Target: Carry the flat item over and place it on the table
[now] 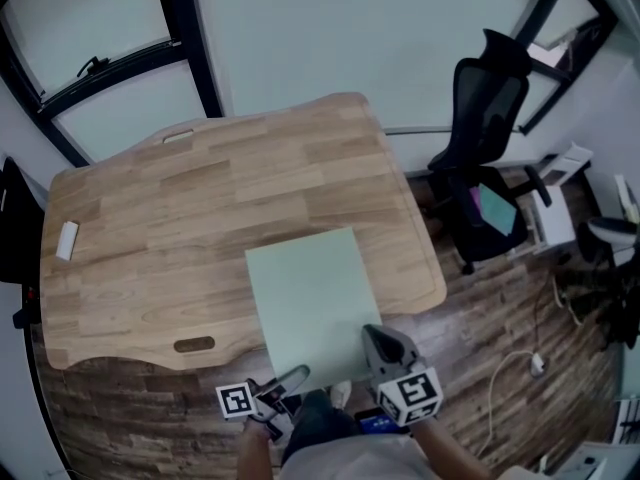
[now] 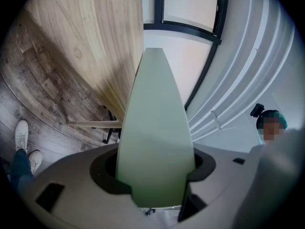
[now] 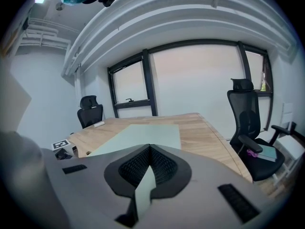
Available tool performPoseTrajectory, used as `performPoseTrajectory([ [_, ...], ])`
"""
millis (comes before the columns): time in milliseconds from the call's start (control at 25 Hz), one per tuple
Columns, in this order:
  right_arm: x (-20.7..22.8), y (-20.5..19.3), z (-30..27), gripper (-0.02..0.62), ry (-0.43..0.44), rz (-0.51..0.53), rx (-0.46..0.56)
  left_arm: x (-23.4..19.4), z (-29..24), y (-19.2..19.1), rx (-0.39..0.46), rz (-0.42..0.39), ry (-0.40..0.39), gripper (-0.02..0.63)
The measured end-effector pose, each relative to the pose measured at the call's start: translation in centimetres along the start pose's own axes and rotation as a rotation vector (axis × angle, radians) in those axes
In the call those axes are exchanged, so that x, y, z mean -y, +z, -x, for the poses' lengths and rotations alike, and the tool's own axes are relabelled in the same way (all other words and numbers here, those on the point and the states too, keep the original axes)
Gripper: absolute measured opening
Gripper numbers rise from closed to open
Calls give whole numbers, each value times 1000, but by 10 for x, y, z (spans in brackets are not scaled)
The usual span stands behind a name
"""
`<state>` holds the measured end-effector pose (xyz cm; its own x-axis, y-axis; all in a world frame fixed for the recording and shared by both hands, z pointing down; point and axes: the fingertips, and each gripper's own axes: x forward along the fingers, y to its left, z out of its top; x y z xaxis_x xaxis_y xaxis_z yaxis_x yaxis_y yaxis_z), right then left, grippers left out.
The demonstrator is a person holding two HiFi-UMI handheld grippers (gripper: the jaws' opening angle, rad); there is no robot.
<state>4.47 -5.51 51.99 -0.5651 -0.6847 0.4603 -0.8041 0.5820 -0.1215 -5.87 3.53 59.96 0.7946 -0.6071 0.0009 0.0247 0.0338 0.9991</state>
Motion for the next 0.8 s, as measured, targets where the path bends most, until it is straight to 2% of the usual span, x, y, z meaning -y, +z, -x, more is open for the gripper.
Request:
performPoseTrajectory([
  [800,7,-29,-3,-8,-43,10,-27,-18,-1,-1,-15,36,10,276],
])
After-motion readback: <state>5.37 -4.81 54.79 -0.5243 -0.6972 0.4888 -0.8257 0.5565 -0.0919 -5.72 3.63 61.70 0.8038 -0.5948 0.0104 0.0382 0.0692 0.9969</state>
